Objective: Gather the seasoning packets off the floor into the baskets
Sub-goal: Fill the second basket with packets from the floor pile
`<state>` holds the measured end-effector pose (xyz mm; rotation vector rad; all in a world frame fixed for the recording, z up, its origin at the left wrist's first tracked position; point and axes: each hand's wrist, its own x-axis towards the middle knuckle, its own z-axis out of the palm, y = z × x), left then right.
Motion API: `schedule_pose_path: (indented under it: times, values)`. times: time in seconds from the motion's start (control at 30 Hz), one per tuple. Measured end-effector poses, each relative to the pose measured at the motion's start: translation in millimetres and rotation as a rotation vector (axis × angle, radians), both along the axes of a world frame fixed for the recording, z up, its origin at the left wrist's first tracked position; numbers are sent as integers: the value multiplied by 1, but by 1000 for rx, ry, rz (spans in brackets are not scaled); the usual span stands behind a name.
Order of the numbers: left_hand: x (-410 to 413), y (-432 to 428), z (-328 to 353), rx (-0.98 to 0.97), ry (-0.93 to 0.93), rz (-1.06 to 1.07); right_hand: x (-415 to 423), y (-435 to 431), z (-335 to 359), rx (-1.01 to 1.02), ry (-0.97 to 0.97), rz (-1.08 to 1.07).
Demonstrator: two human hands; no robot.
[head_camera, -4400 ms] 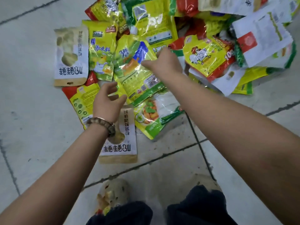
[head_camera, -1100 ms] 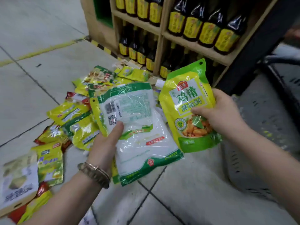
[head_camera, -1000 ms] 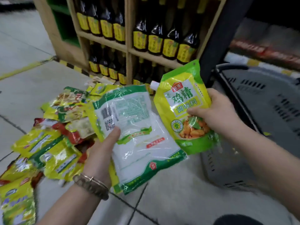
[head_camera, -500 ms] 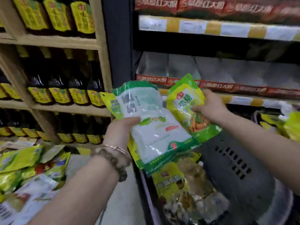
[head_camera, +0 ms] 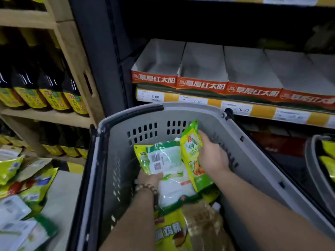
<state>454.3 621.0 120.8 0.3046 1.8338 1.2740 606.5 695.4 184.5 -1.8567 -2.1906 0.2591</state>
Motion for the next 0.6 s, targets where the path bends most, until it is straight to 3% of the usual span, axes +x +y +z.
schedule_pose_path:
  times: [0.17, 0.23, 0.3, 0.37, 0.47, 0.53, 0.6]
  values:
    - [-6, -2, -30, -150, 247, -33, 8, -6, -51, -33, 84, -57]
    - [-5, -2, -34, -248, 381, -61, 6, -14, -73, -84, -55, 41]
    - [-1, -1, -30, -282, 503, -75, 6, -14, -90, 29, -175, 114]
    - [3, -6, -24, -289, 766, -116, 6, -14, -100, 100, -257, 187]
    - [17, -19, -23, -266, 1246, -529, 17, -24, -112, 68, -389, 360]
    - [28, -25, -29, -267, 1283, -772, 22, -30, -122, -56, -457, 401]
    - [31, -27, -40, -320, 1259, -841, 21, -30, -124, -67, -447, 413]
